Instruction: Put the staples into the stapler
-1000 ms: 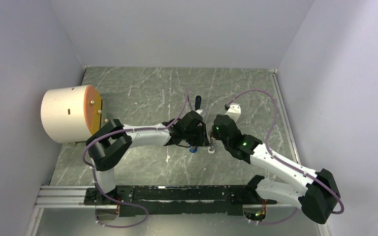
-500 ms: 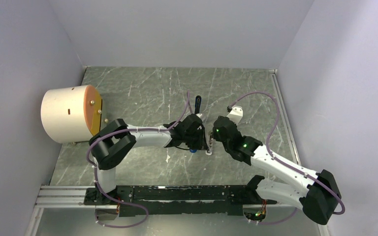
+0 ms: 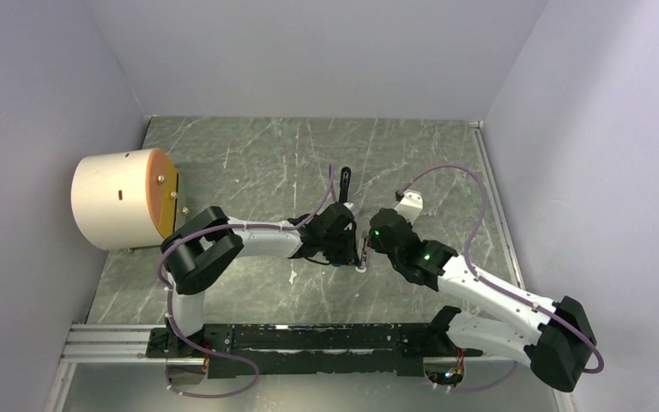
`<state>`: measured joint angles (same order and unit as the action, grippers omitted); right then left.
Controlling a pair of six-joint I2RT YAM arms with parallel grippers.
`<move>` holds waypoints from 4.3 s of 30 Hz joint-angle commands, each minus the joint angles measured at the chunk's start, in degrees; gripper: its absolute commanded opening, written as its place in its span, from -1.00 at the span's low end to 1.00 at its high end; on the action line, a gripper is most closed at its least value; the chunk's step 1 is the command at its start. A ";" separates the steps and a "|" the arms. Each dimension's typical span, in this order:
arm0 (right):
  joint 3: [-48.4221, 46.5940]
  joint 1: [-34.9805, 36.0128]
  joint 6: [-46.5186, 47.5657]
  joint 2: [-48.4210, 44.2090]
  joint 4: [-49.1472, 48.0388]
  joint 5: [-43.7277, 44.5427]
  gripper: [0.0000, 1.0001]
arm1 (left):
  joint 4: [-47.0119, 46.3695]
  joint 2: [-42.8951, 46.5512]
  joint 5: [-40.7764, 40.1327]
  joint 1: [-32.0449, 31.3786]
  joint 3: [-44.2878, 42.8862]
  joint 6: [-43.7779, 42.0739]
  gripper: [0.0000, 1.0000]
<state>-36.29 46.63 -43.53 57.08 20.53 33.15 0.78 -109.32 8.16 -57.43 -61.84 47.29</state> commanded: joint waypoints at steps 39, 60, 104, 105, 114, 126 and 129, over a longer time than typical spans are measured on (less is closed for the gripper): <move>-2.38 4.71 -14.70 19.50 11.72 -8.12 -0.63 | -4.07 12.60 -1.98 -0.41 6.66 0.84 -0.57; -13.78 -13.22 12.68 30.02 0.58 1.50 -0.43 | 10.12 33.58 -24.53 6.28 12.82 -3.43 -0.45; -41.90 -6.23 14.21 39.97 3.22 -0.17 0.66 | 2.42 55.29 -26.33 10.06 29.05 -2.43 0.65; -42.67 -6.27 13.67 40.99 3.07 0.87 0.65 | 3.07 55.04 -26.49 10.06 28.80 -2.32 0.70; -52.61 -7.77 15.15 51.80 5.92 1.95 0.31 | 2.70 49.64 -21.14 10.21 27.77 -0.92 0.74; -53.16 -9.81 16.86 54.37 6.37 -2.08 0.14 | -3.62 41.20 -9.02 10.49 29.71 0.79 0.44; -52.96 -10.02 18.20 54.56 5.39 -4.67 0.00 | -5.54 38.56 -6.13 10.63 29.91 1.24 0.38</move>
<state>-89.14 36.93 -27.11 111.61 27.31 30.96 0.19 -68.27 -4.36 -47.37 -32.80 47.62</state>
